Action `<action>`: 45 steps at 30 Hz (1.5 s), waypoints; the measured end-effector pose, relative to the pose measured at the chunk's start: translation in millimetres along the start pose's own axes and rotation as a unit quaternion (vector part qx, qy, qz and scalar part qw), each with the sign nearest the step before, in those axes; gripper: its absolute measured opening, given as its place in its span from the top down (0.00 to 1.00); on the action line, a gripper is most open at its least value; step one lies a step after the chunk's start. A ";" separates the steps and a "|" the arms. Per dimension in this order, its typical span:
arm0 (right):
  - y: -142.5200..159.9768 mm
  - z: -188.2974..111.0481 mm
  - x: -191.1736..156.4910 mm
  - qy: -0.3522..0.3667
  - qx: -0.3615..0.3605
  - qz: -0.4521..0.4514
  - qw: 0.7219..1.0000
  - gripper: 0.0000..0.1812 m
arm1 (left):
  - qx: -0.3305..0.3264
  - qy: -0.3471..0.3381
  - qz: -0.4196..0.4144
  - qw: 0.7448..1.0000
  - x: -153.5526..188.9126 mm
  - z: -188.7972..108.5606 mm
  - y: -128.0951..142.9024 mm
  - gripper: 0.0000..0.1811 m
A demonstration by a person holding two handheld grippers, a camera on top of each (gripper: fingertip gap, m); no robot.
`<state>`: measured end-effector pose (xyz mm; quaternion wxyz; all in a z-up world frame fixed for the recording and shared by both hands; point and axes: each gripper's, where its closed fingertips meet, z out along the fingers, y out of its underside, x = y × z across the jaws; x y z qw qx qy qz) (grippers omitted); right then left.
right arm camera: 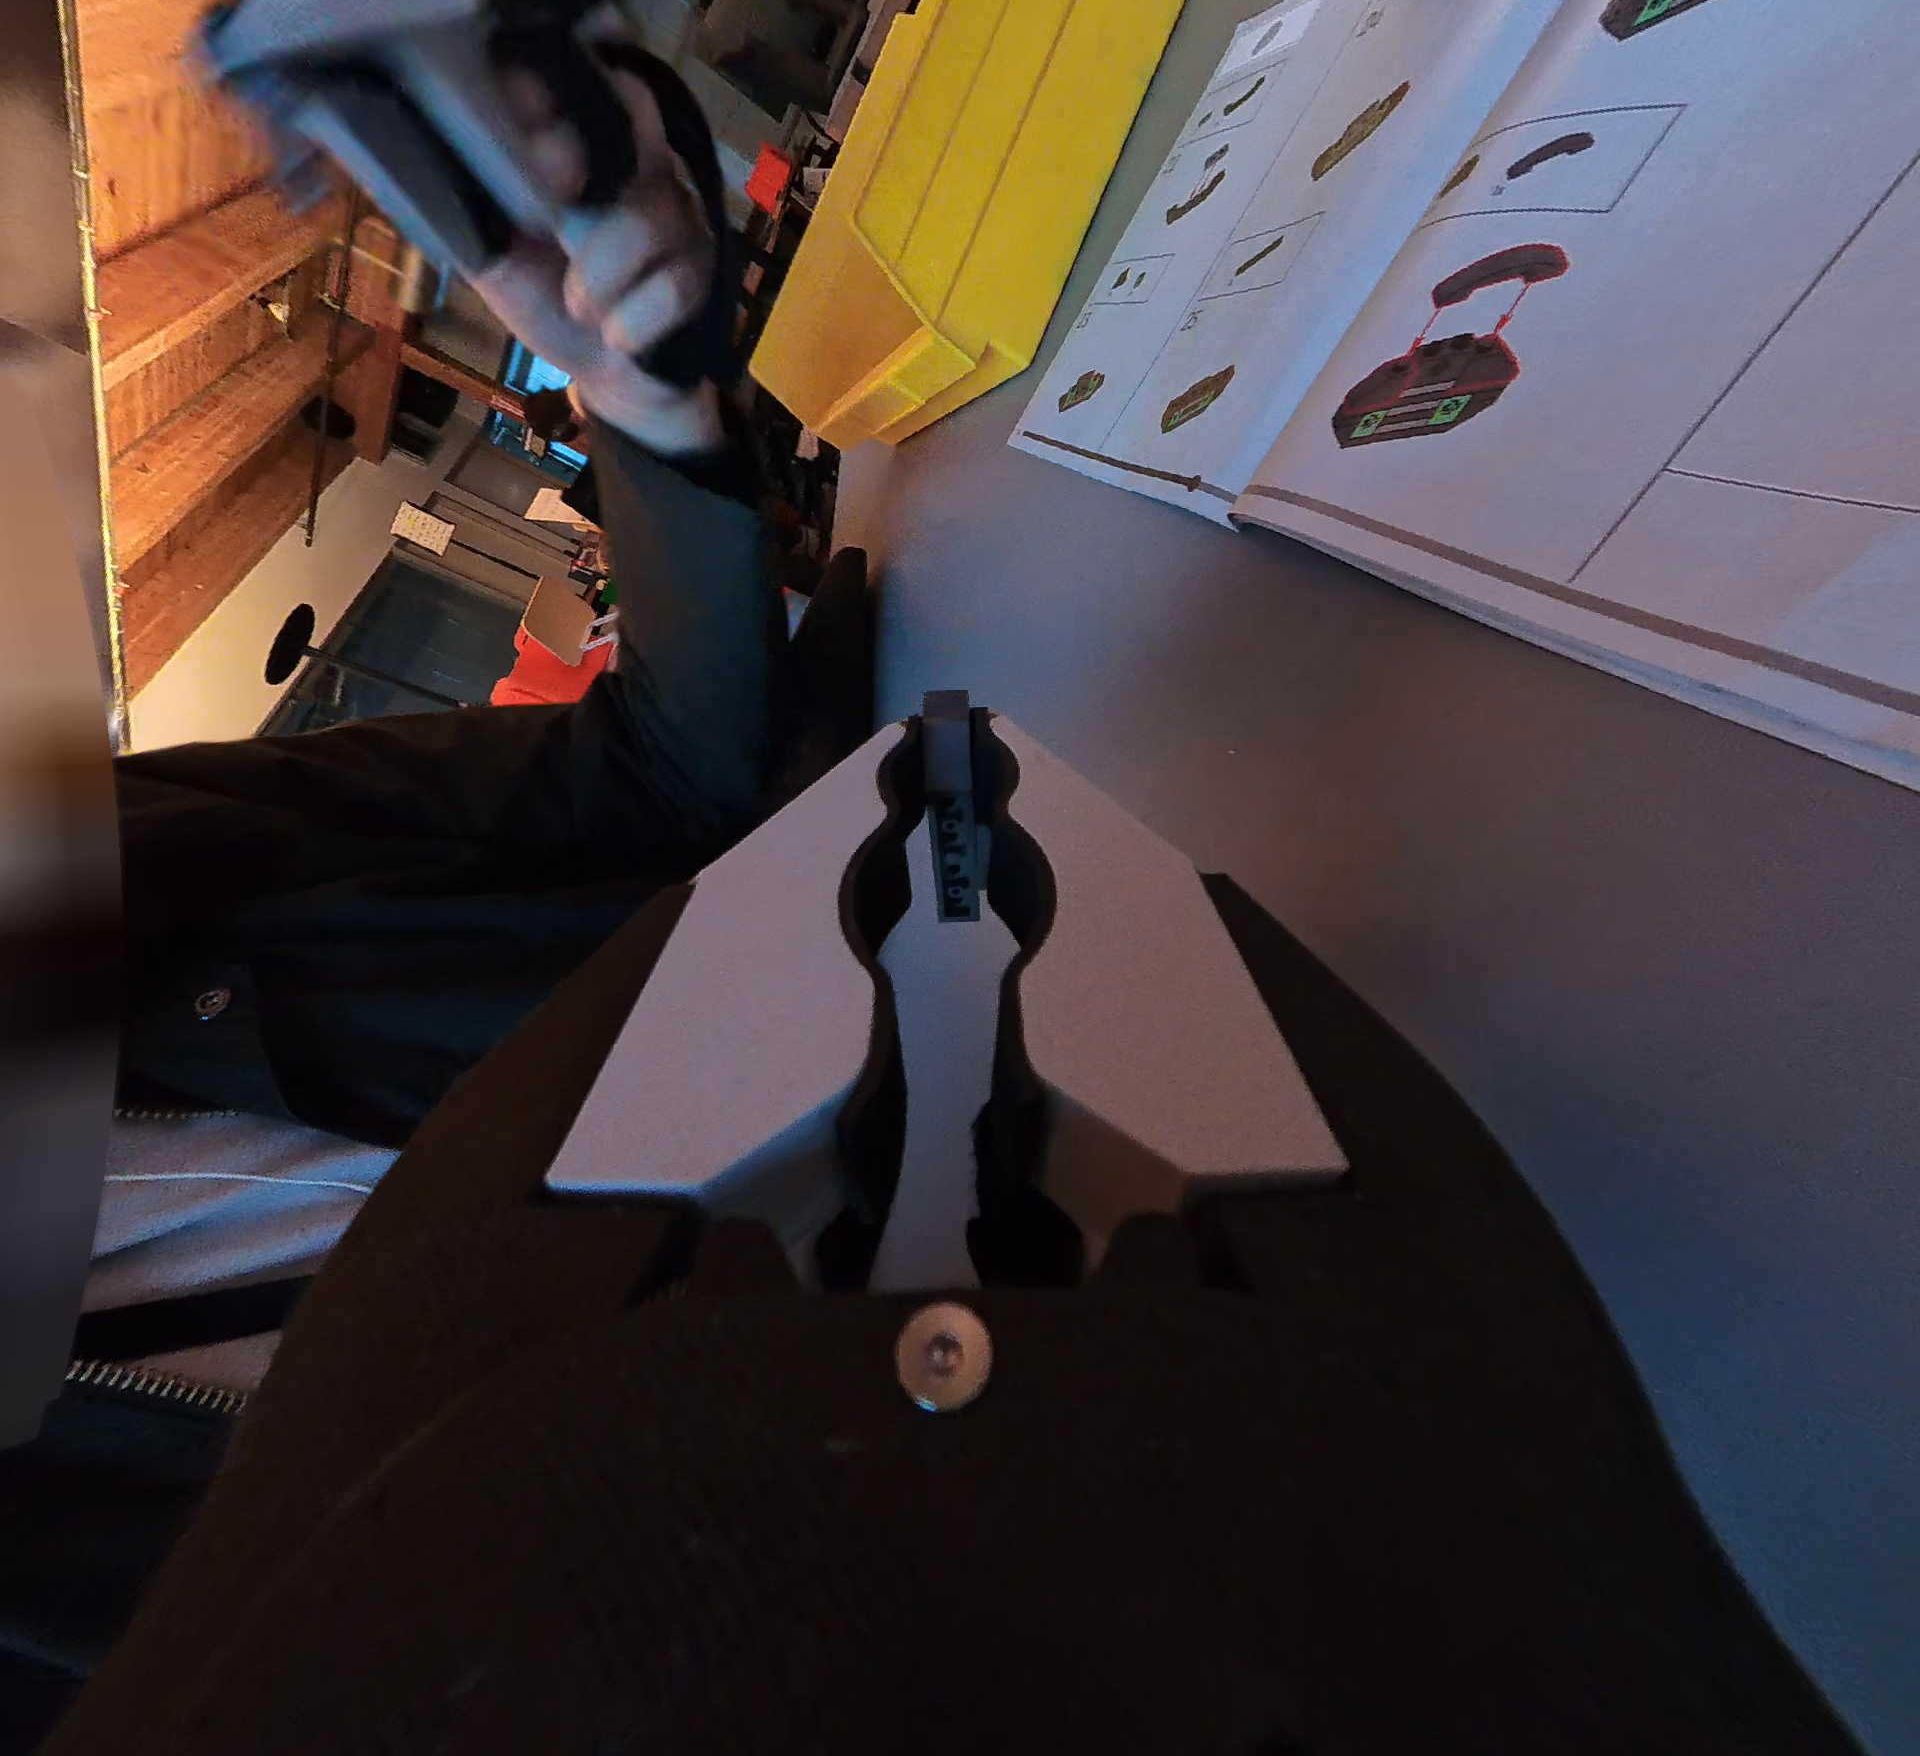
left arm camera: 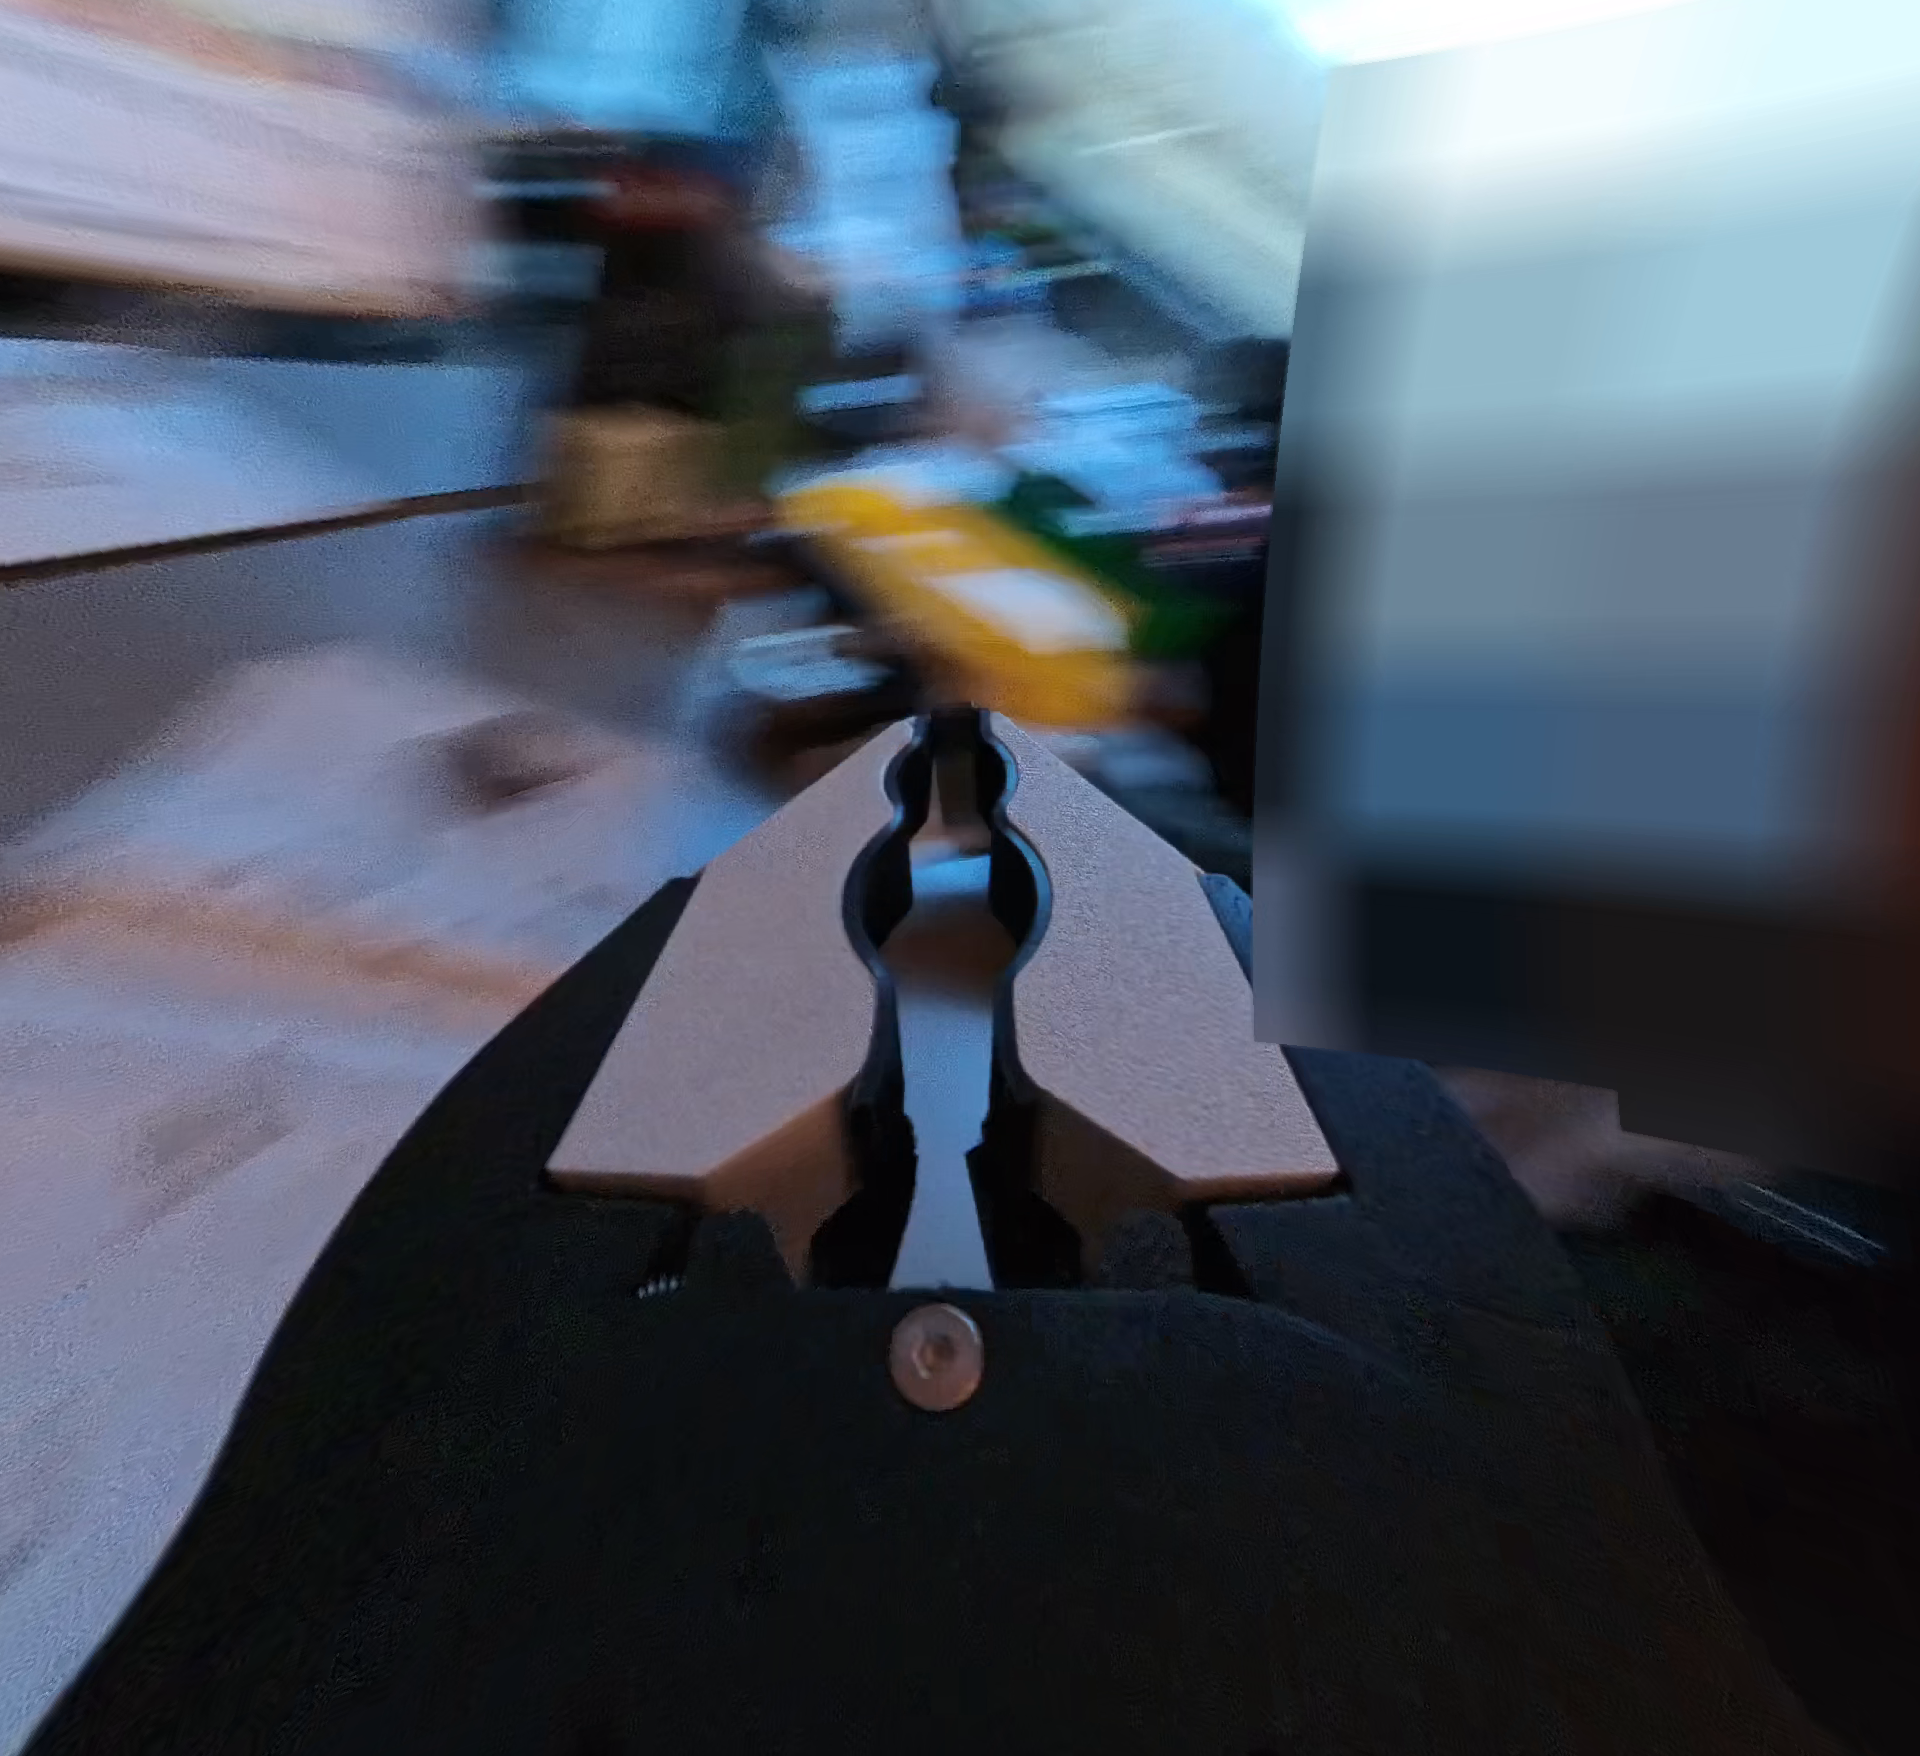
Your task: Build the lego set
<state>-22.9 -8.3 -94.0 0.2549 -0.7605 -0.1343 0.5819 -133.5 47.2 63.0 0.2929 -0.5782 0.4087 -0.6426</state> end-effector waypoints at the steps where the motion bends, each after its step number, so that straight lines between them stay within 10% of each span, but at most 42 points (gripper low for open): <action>1: -0.2 0.2 0.7 0.003 0.000 -0.002 1.000 0.97 | -0.014 -0.229 0.037 0.973 -49.7 -42.1 -6.2 0.97; 3: 0.2 1.1 2.0 0.005 -0.002 -0.003 1.000 0.97 | -0.008 -0.609 0.050 0.792 -95.1 -180.9 -13.8 0.97; 4: 0.1 1.8 1.6 0.000 -0.003 -0.001 1.000 0.97 | -0.016 -0.675 0.018 0.737 -92.7 -222.2 -2.9 0.97; 6: -1.3 3.2 -0.6 -0.015 0.001 0.007 1.000 0.97 | -0.022 -0.643 -0.077 0.762 -98.4 -232.6 25.5 0.97; 11: -0.6 4.4 3.9 -0.010 -0.002 0.004 1.000 0.97 | -0.128 -0.703 -0.123 0.689 -142.5 -271.2 78.1 0.94; 17: -8.7 1.7 6.9 -0.008 0.018 0.007 1.000 0.97 | 0.002 -0.707 -0.062 0.705 -130.4 -271.4 29.6 0.73; 19: -13.3 0.3 5.8 -0.007 0.031 -0.001 0.999 0.97 | 0.105 -0.625 -0.014 0.773 -113.5 -230.6 -7.6 0.79; 22: -26.2 -5.1 -1.9 -0.016 0.069 -0.021 0.997 0.97 | 0.192 -0.303 0.043 0.932 -50.3 -99.7 -42.9 0.88; 25: -38.1 -13.6 -13.6 -0.037 0.109 -0.035 0.993 0.97 | 0.133 -0.066 0.000 0.989 -11.1 -1.7 -12.6 0.87; 34: -43.4 -14.2 -27.1 -0.074 0.134 -0.037 0.988 0.97 | -0.070 -0.001 -0.095 0.993 -37.5 97.0 112.2 0.82; 45: -26.8 9.4 -28.9 -0.083 0.083 -0.033 0.993 0.97 | -0.145 0.011 -0.061 0.987 -30.1 111.9 145.2 0.89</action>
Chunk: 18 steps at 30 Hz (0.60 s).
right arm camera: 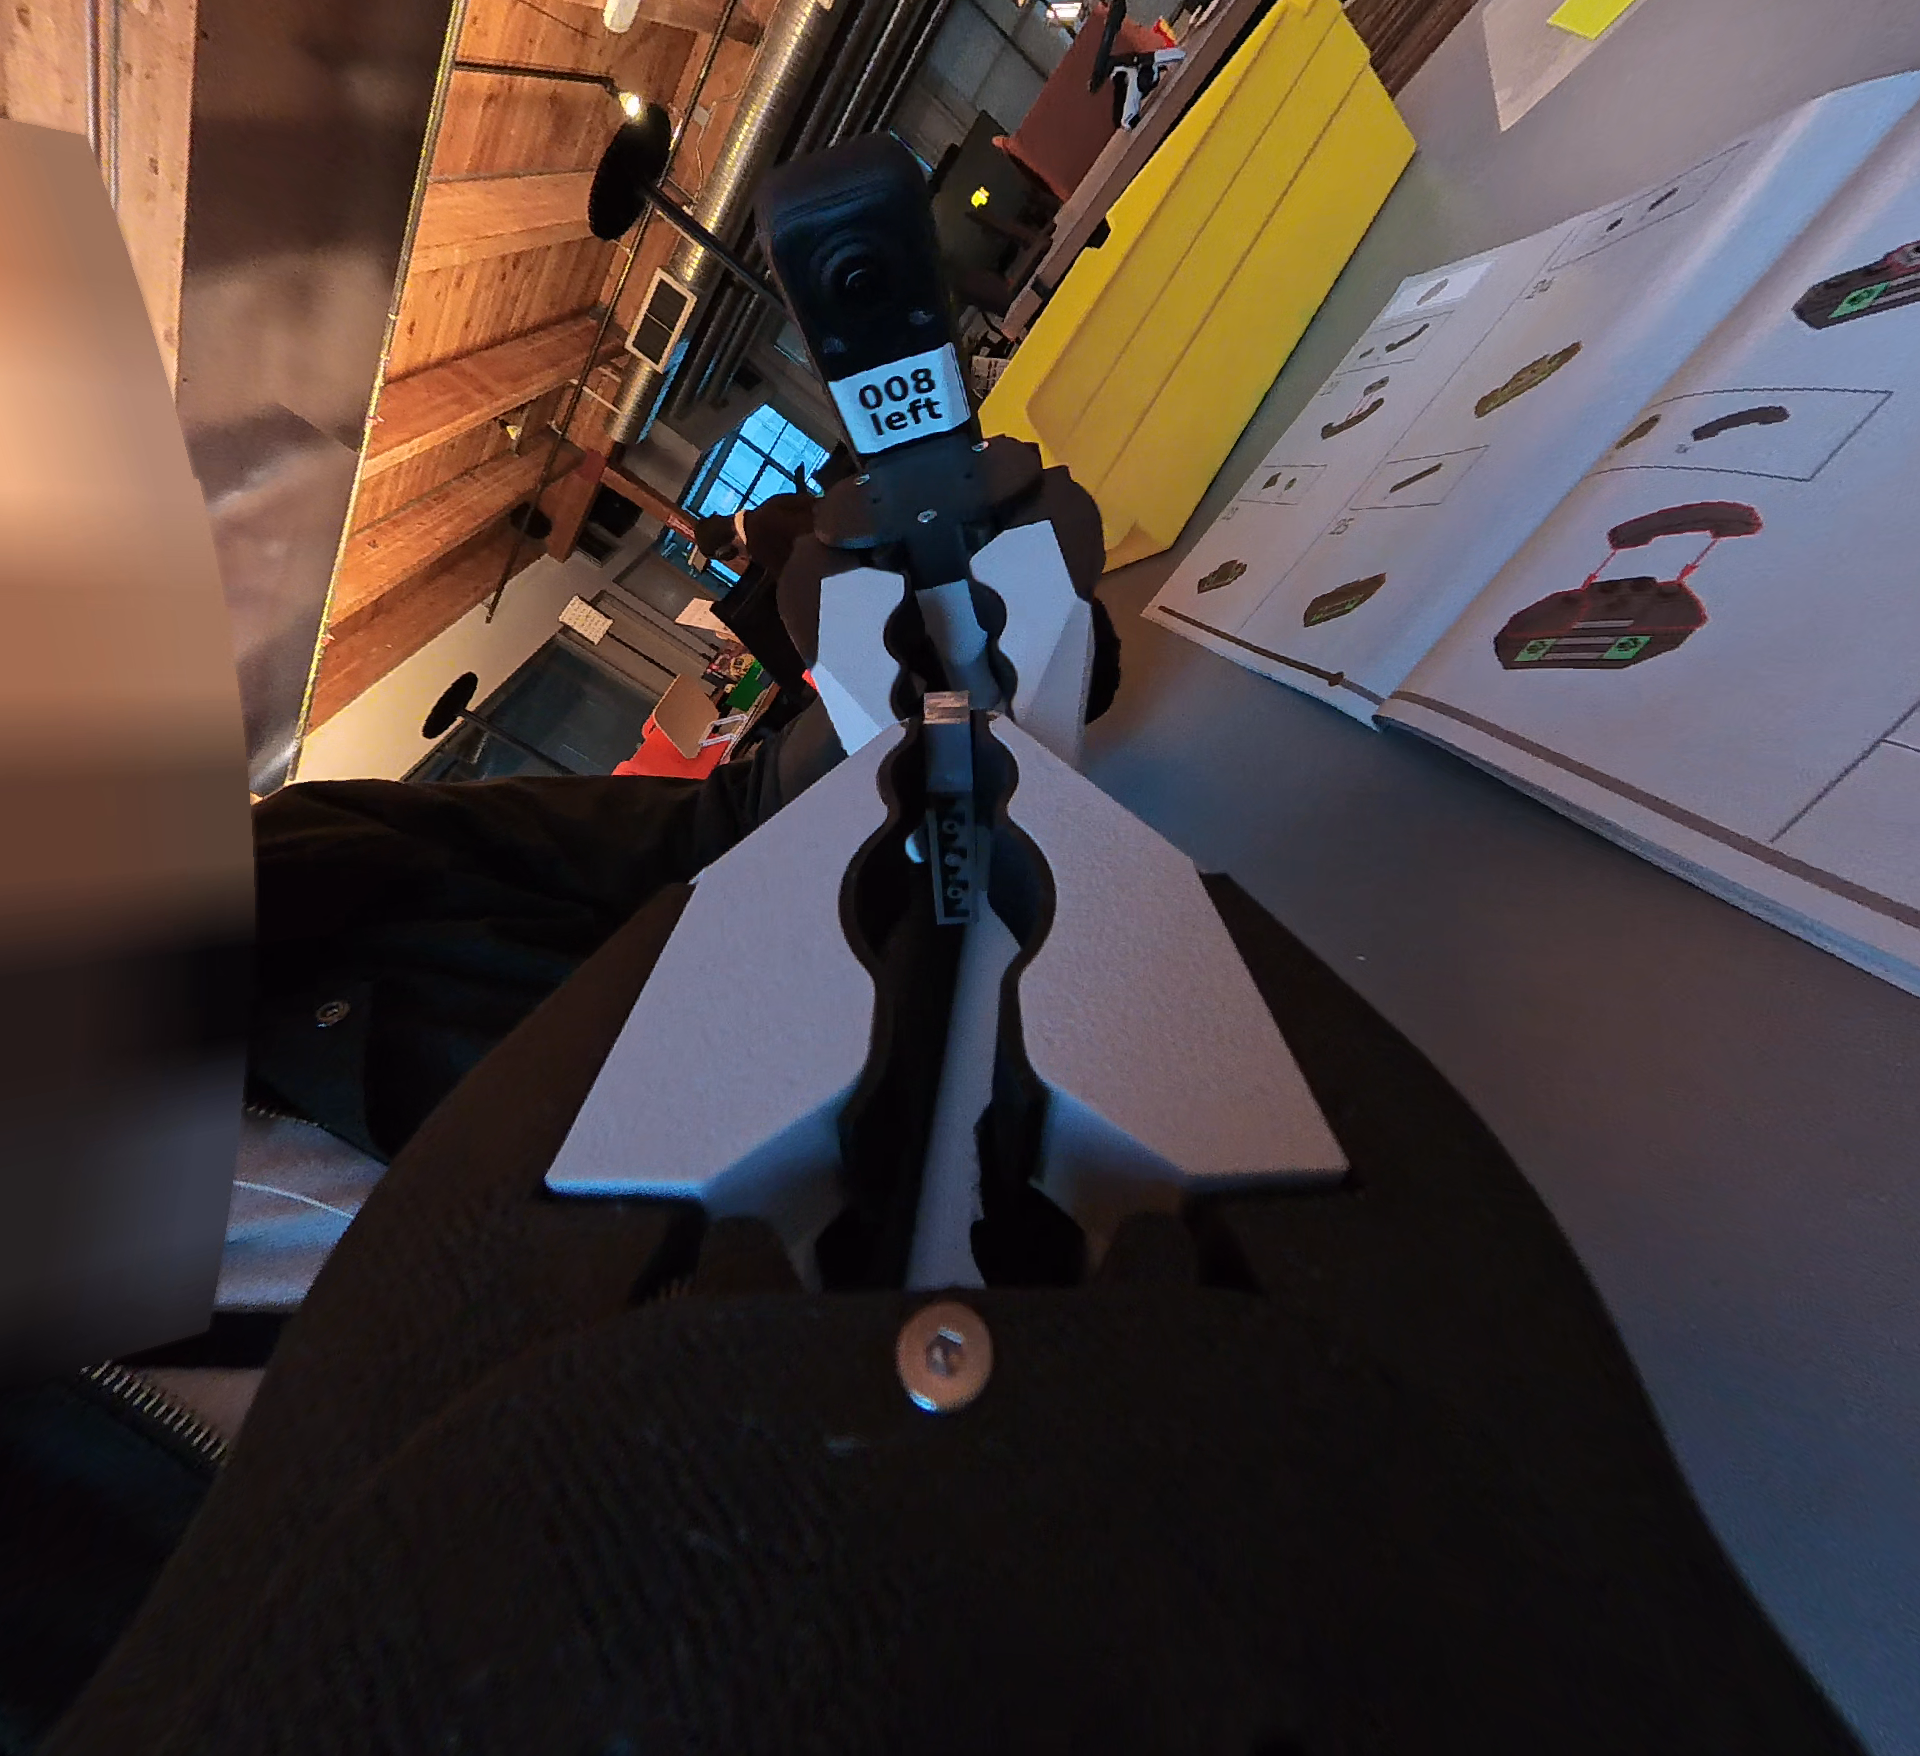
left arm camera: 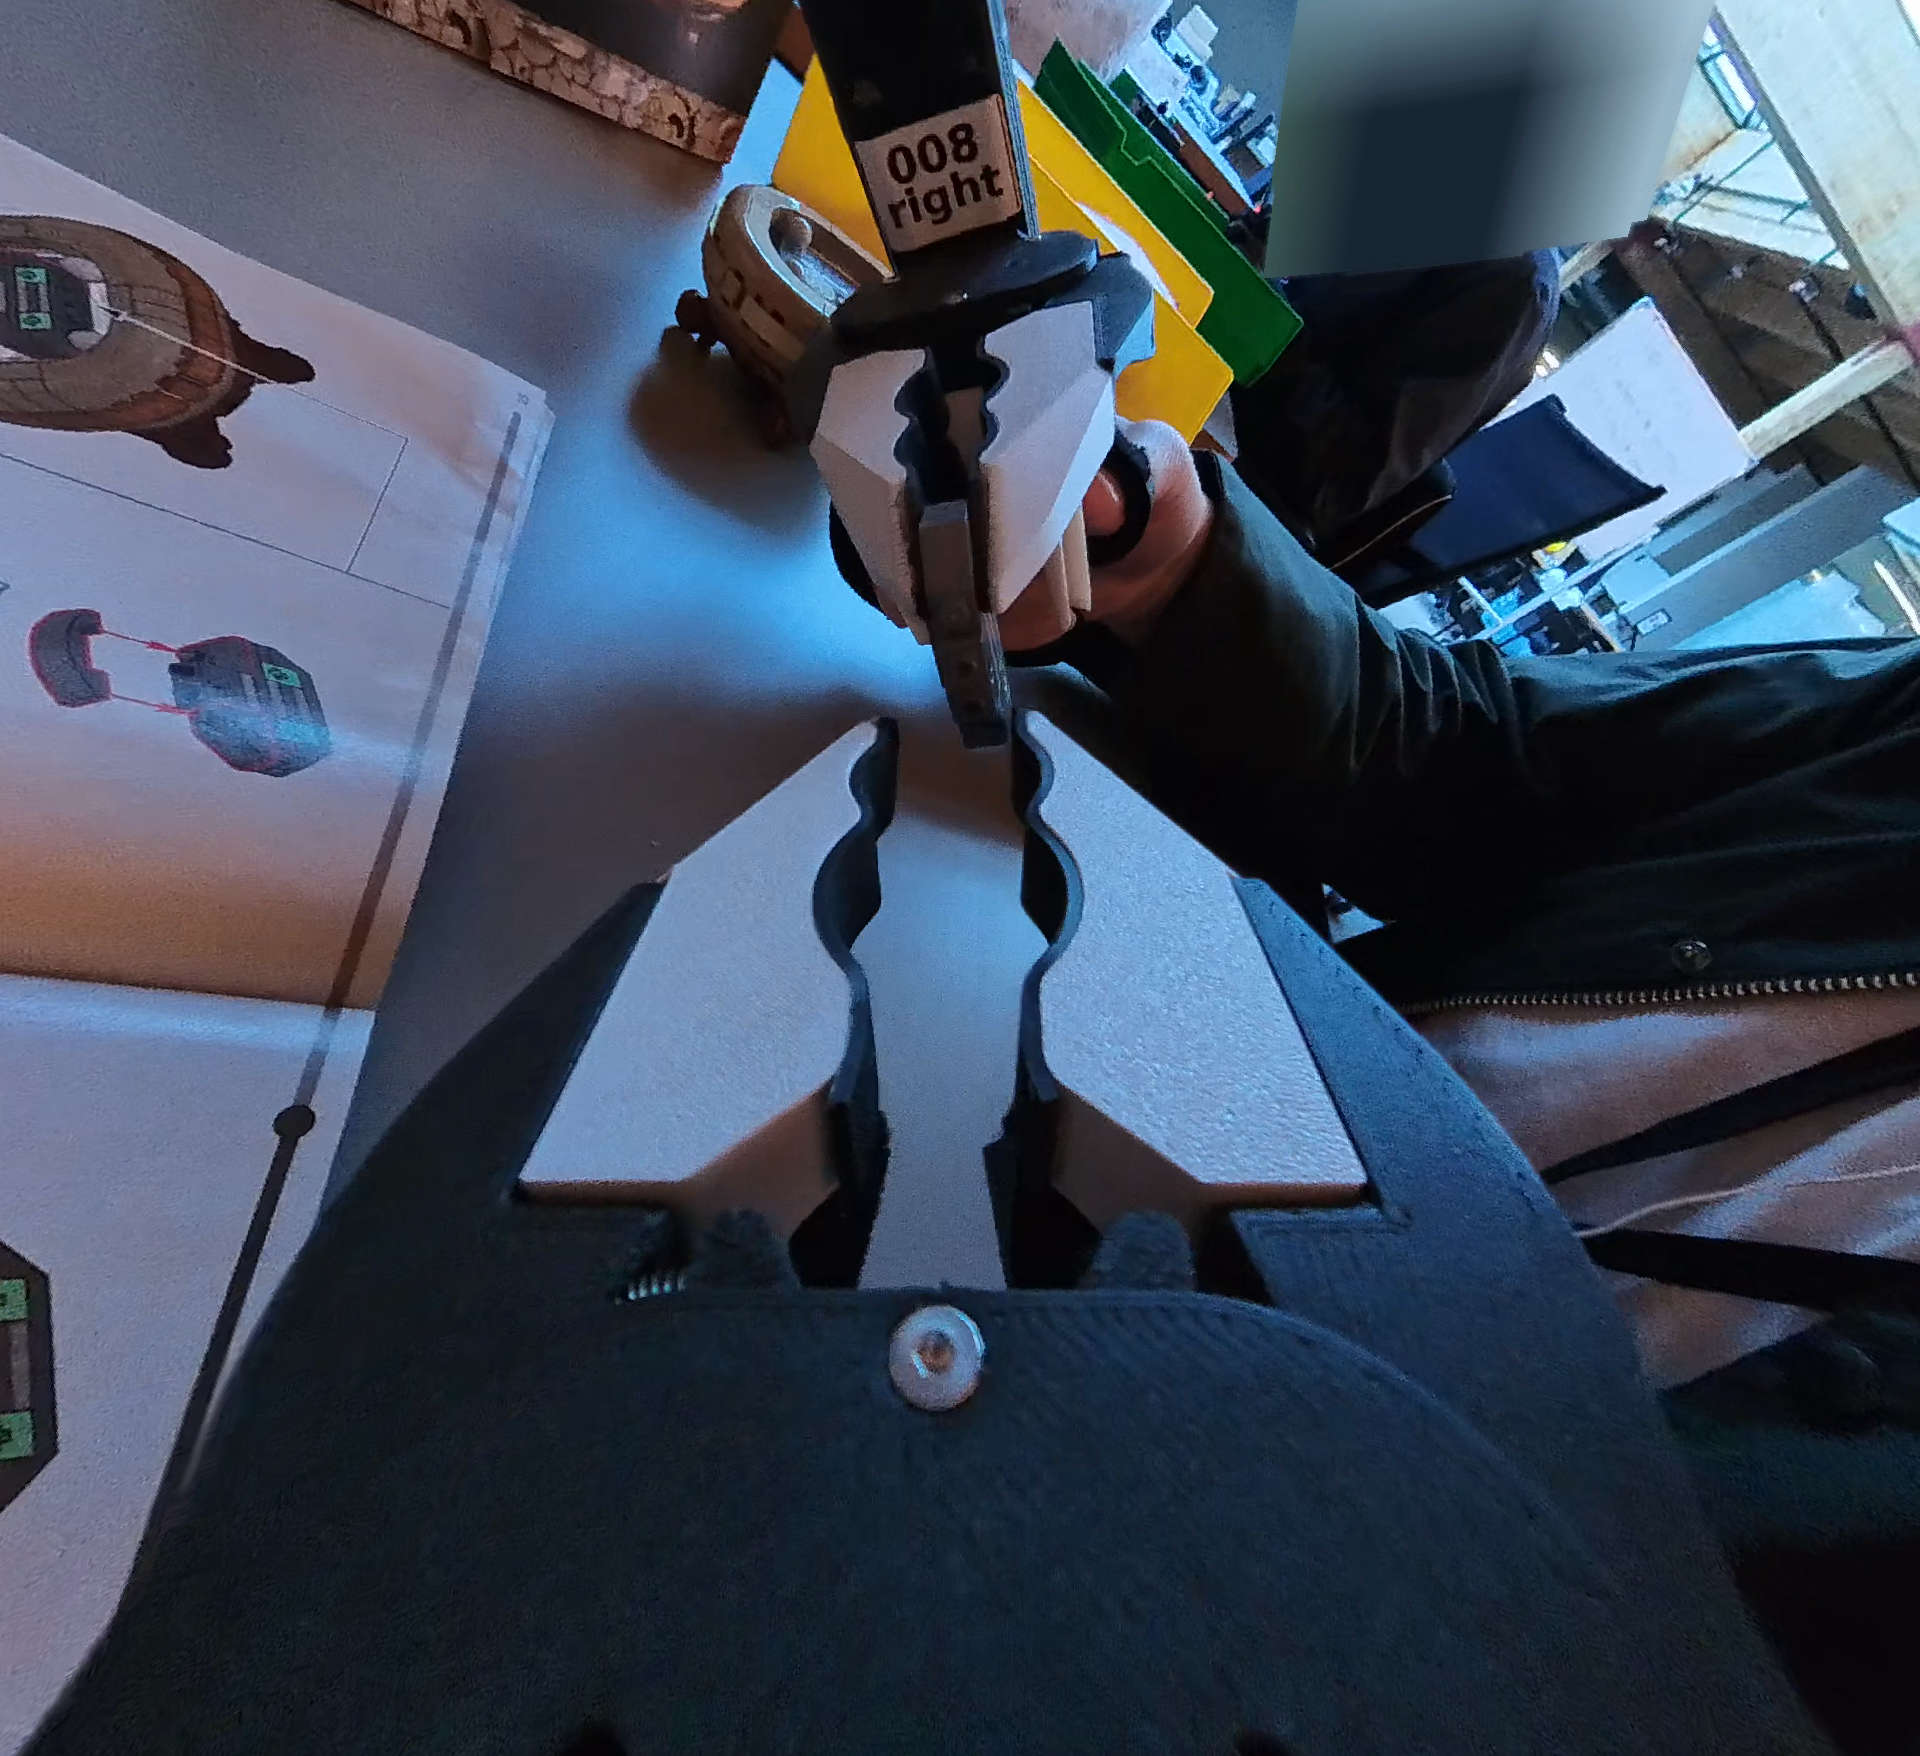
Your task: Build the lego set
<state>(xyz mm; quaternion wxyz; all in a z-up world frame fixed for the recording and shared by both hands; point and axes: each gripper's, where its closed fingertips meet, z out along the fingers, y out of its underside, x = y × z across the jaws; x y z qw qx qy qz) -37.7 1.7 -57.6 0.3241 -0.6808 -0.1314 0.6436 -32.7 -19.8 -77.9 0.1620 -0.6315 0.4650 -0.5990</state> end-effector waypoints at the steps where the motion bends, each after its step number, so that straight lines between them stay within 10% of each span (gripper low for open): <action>1: -0.1 0.2 0.1 0.000 0.001 0.000 1.000 0.97 | 0.001 -0.003 0.004 1.000 -0.8 -0.1 -0.1 0.90; 18: 5.4 8.3 0.7 -0.004 -0.007 -0.003 1.000 0.96 | -0.003 0.007 0.003 1.000 2.4 -2.9 -0.5 0.96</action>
